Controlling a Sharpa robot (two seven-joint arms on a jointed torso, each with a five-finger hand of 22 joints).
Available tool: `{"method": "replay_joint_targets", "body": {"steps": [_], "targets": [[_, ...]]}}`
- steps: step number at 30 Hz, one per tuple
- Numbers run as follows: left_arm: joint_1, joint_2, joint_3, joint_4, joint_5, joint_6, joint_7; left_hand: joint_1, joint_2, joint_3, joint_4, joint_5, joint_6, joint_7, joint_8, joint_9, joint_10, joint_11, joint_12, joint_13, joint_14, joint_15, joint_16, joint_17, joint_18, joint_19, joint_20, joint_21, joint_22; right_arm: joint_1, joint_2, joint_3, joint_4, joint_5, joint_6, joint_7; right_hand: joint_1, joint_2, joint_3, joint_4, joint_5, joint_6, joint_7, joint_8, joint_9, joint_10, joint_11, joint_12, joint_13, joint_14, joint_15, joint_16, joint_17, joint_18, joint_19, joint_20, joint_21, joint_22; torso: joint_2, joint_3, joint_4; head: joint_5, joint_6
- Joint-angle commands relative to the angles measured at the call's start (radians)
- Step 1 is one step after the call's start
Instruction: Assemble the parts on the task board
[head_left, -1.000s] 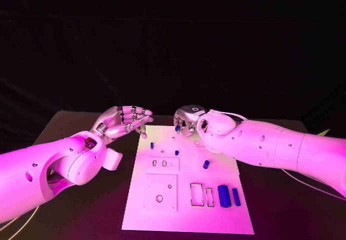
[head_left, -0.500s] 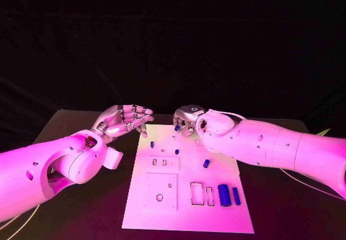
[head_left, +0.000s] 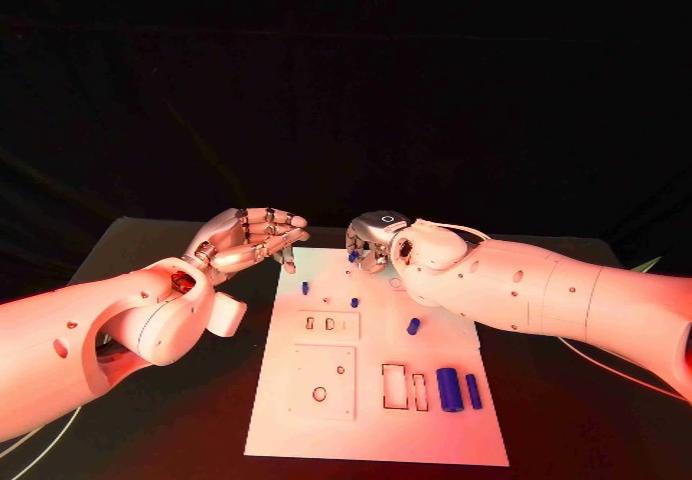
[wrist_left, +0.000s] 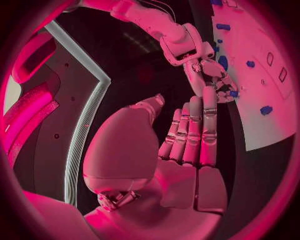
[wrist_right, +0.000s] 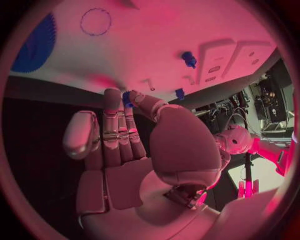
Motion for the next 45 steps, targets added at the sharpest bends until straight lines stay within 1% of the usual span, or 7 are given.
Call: {"method": "replay_joint_targets", "body": {"steps": [1,12,20,27,33,38,45], "targets": [[0.002,0.002,0.001,0.001,0.0,0.019,0.005,-0.005,0.002,0.006,-0.002,-0.003,-0.006,0.058,-0.005,0.001,-0.007,-0.003,-0.005,-0.001,-0.007,-0.001,-0.003,-0.001,0.004,-0.007,-0.002,0.005,0.001,-0.003,0.002,-0.002,-0.001,-0.007,0.027,0.009,-0.008,-0.004,0.002,0.006,0.006,-0.003,0.006,0.025,0.096,-0.011,0.002,-0.006,-0.002,0.003,0.004,-0.007,0.002,-0.016,0.0,0.004,0.0,-0.002,0.0,-0.0004,-0.0003,0.0,0.0],[0.002,0.002,0.001,0.001,0.0,0.022,0.005,-0.005,0.003,0.006,-0.002,-0.003,-0.007,0.058,-0.005,0.002,-0.009,-0.002,-0.005,-0.002,-0.009,-0.001,-0.005,-0.002,0.004,-0.01,-0.001,0.007,0.002,-0.004,0.005,-0.003,-0.009,0.003,0.033,0.011,-0.024,-0.054,0.004,0.01,0.009,-0.121,0.035,-0.06,0.074,-0.107,0.032,-0.036,-0.017,-0.027,0.028,-0.037,0.014,0.004,-0.051,0.025,-0.081,-0.104,0.0,-0.001,-0.0005,0.0,0.0],[0.002,0.001,0.001,0.0,0.0,0.023,0.004,-0.005,0.004,0.006,-0.002,-0.003,-0.007,0.058,-0.006,0.002,-0.009,-0.002,-0.006,-0.002,-0.009,0.0,-0.006,-0.002,0.004,-0.01,-0.001,0.008,0.002,-0.004,-0.001,-0.004,-0.005,0.008,0.046,0.011,0.004,-0.068,-0.055,0.017,0.001,-0.213,0.011,-0.126,0.071,-0.258,0.057,-0.039,-0.043,-0.09,0.048,-0.085,-0.018,0.05,-0.153,0.047,-0.307,-0.367,0.0,-0.0018,-0.0014,0.001,0.0],[0.002,-0.001,0.001,-0.004,0.001,0.022,0.004,-0.005,0.004,0.006,-0.002,-0.003,-0.007,0.058,-0.006,0.002,-0.009,-0.002,-0.006,-0.002,-0.009,0.0,-0.006,-0.002,0.004,-0.01,-0.001,0.008,0.002,-0.003,-0.048,-0.004,0.055,0.019,0.032,0.008,0.031,-0.068,-0.119,0.028,-0.001,-0.216,0.006,-0.137,0.076,-0.283,0.05,-0.016,-0.056,-0.096,0.044,-0.099,-0.051,0.058,-0.153,0.045,-0.368,-0.424,0.0,-0.0004,-0.0009,0.002,0.001],[0.002,-0.005,0.001,-0.008,0.002,0.019,0.003,-0.005,0.004,0.006,-0.002,-0.003,-0.007,0.058,-0.006,0.002,-0.009,-0.002,-0.006,-0.002,-0.009,0.0,-0.006,-0.002,0.004,-0.01,-0.001,0.008,0.002,0.002,-0.136,-0.003,0.145,0.168,-0.045,0.026,0.094,-0.058,-0.178,0.05,-0.011,-0.168,0.031,-0.14,0.077,-0.3,0.034,0.017,-0.082,-0.175,0.025,-0.196,-0.138,0.066,-0.198,0.029,-0.52,-0.546,-0.002,0.0003,-0.0091,0.005,0.01],[0.002,-0.007,0.001,-0.013,0.004,0.015,0.002,-0.003,0.005,0.007,-0.005,-0.003,-0.012,0.059,-0.008,0.001,-0.015,-0.001,-0.009,-0.003,-0.013,0.001,-0.009,-0.004,0.004,-0.015,0.001,0.011,0.004,0.01,-0.194,-0.003,0.197,0.328,-0.074,0.074,0.21,-0.061,-0.135,-0.027,-0.027,-0.162,0.009,-0.16,0.061,-0.317,0.02,0.005,-0.101,-0.312,0.065,-0.363,-0.252,0.052,-0.369,0.048,-0.618,-0.574,-0.006,0.0048,-0.0207,0.012,0.016],[0.002,-0.004,0.0,-0.025,0.006,0.017,0.002,-0.002,0.006,0.007,-0.006,-0.003,-0.015,0.06,-0.01,0.001,-0.019,0.0,-0.01,-0.004,-0.015,0.001,-0.01,-0.004,0.004,-0.018,0.002,0.013,0.005,0.013,-0.244,-0.002,0.226,0.521,-0.093,0.147,0.264,-0.007,-0.094,-0.094,-0.027,-0.141,0.018,-0.175,0.038,-0.265,0.029,-0.027,-0.102,-0.252,0.081,-0.448,-0.383,0.035,-0.582,0.065,-0.713,-0.59,-0.012,0.0107,-0.0283,0.014,0.02]]}}
